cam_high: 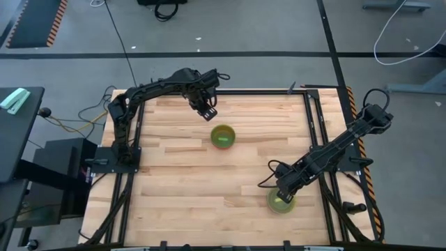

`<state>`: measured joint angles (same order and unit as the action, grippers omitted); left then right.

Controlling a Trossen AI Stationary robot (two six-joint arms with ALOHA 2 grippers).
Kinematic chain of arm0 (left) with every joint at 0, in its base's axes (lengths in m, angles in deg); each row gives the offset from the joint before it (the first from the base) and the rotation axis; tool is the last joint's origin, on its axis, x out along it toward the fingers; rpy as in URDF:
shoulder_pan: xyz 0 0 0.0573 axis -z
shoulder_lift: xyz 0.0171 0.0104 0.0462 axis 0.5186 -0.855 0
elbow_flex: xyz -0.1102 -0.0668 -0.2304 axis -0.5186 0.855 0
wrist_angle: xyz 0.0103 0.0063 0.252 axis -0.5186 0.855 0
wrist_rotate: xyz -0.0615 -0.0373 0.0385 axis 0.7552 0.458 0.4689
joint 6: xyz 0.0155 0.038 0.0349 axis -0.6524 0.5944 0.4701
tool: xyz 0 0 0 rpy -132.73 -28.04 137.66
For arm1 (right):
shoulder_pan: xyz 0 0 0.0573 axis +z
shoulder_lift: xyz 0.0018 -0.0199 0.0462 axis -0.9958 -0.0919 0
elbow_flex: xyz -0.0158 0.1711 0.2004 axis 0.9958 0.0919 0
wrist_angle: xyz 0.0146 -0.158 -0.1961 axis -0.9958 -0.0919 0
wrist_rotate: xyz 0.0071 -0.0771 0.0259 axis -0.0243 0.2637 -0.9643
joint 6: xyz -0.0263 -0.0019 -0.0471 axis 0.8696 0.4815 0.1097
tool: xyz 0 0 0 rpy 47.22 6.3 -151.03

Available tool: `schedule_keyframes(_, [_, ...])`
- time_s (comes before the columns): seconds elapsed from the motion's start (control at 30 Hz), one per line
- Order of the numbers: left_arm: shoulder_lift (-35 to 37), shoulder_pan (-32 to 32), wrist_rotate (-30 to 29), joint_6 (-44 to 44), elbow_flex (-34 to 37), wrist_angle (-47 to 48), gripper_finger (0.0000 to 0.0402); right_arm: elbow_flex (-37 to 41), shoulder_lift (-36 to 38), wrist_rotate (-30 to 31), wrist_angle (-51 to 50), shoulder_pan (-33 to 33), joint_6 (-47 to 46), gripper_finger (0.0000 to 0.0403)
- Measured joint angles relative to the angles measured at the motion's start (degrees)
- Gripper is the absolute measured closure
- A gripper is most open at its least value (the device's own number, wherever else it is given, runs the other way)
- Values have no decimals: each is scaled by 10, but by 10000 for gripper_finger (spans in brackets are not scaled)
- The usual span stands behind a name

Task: Nest bowls inside each other
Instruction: Stack the yellow bowl on top of the blue bowl, then stack the top stacked bowls on top of the bottom stacked bowls

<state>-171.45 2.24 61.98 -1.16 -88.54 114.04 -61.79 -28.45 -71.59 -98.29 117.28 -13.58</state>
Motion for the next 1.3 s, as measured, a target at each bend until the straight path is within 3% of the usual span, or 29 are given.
schedule_keyframes(0.5, [-8,17,0,-16,0,-44,294,-1,25,0,-23,-2,-6,261])
schedule_keyframes(0.8, [-55,45,31,-21,1,-57,294,-1,63,38,-49,-2,-16,257])
schedule_keyframes(1.3, [-113,71,20,-30,1,-88,294,-1,94,57,-68,-33,-11,257])
